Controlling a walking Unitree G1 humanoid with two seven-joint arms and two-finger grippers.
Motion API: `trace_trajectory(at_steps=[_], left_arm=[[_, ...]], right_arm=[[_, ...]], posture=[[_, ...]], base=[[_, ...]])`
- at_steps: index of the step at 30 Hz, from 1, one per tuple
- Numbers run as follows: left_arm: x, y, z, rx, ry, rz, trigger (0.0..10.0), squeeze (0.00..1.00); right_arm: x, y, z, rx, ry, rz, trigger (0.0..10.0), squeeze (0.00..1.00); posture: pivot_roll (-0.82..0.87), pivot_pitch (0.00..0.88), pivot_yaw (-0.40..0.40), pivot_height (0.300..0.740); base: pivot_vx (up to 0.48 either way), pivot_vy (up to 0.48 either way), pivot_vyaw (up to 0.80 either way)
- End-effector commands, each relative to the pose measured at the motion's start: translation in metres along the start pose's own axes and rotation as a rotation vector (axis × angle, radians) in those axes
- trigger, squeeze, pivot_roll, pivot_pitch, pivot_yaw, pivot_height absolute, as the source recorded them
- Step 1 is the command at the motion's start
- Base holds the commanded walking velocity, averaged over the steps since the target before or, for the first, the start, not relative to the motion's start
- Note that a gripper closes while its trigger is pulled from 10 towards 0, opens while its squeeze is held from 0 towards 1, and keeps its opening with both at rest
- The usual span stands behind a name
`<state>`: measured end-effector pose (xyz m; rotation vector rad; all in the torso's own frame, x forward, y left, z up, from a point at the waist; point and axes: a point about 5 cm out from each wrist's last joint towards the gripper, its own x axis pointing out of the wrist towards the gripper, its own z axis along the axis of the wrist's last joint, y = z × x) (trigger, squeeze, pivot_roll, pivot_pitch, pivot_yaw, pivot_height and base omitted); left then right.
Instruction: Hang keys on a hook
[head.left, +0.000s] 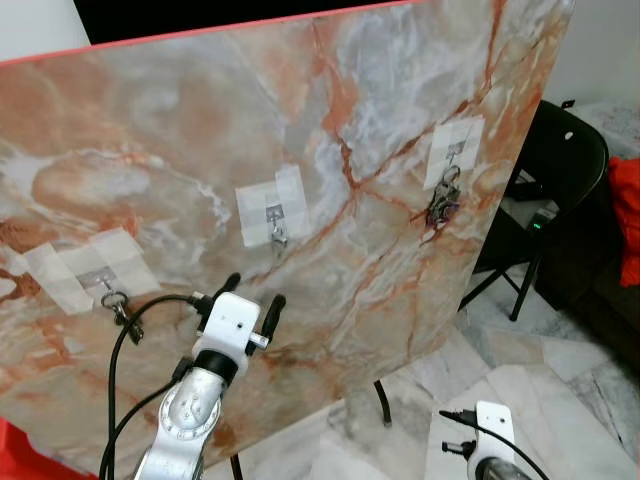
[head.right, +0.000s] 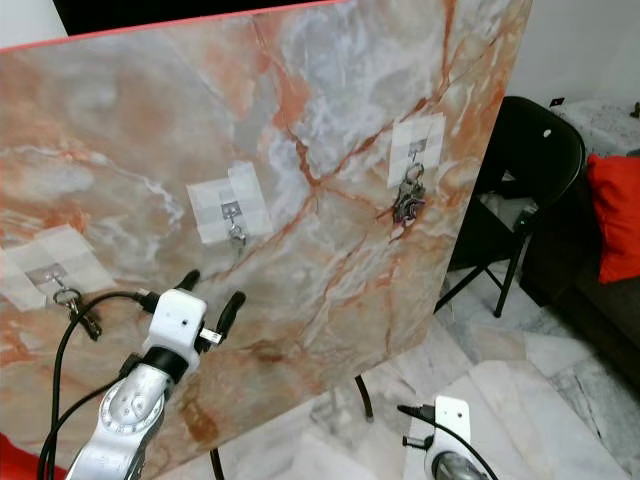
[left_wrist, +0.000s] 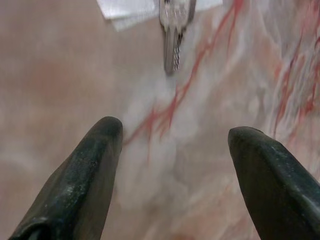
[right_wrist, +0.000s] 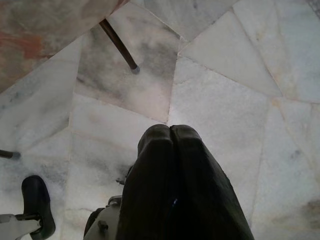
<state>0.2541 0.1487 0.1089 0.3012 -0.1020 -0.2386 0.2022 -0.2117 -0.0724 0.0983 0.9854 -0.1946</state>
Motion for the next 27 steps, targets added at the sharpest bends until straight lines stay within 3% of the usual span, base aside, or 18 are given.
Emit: trace_trajectory(at_steps=[1,8,9,12,13,18,21,27], left_arm=[[-0.002,0.003,-0.002,0.008,0.004,-0.003,10.0,0.00],[-0.022,0.003,-0.052,0.006,0.198,-0.050,10.0,0.00],[-0.033,0.002,-0.070,0.001,0.264,-0.070,10.0,0.00],[-0.042,0.003,-0.089,-0.008,0.343,-0.066,10.0,0.00],[-0.042,0.003,-0.089,-0.008,0.343,-0.066,10.0,0.00],[-0.051,0.001,-0.127,-0.050,0.521,-0.075,10.0,0.00],[-0.055,-0.002,-0.143,-0.062,0.616,-0.088,10.0,0.00],[-0.054,-0.002,-0.145,-0.062,0.614,-0.089,10.0,0.00]], right_arm=[[0.000,0.000,-0.001,0.002,0.006,-0.004,10.0,0.00],[0.000,0.000,0.000,-0.001,0.005,-0.003,10.0,0.00],[0.000,0.000,0.000,-0.001,0.004,-0.003,10.0,0.00],[0.000,0.001,0.001,-0.005,0.004,0.000,10.0,0.00],[0.000,0.001,0.001,-0.005,0.004,0.000,10.0,0.00],[0.000,0.000,0.002,-0.008,0.002,0.006,10.0,0.00],[0.000,0.001,0.003,-0.013,0.000,0.007,10.0,0.00],[0.000,0.001,0.003,-0.013,0.000,0.007,10.0,0.00]], posture=[[0.03,0.000,-0.014,0.736],[0.03,0.000,-0.013,0.736],[0.03,0.000,-0.013,0.736],[0.03,0.000,-0.015,0.736],[0.03,0.000,-0.015,0.736],[0.04,0.000,-0.029,0.736],[0.04,0.000,-0.030,0.736],[0.04,0.000,-0.030,0.736]], base=[[0.000,0.000,0.00],[0.000,0.000,0.00],[0.000,0.000,0.00],[0.000,0.000,0.00],[0.000,0.000,0.00],[0.000,0.000,0.00],[0.000,0.000,0.00],[0.000,0.000,0.00]])
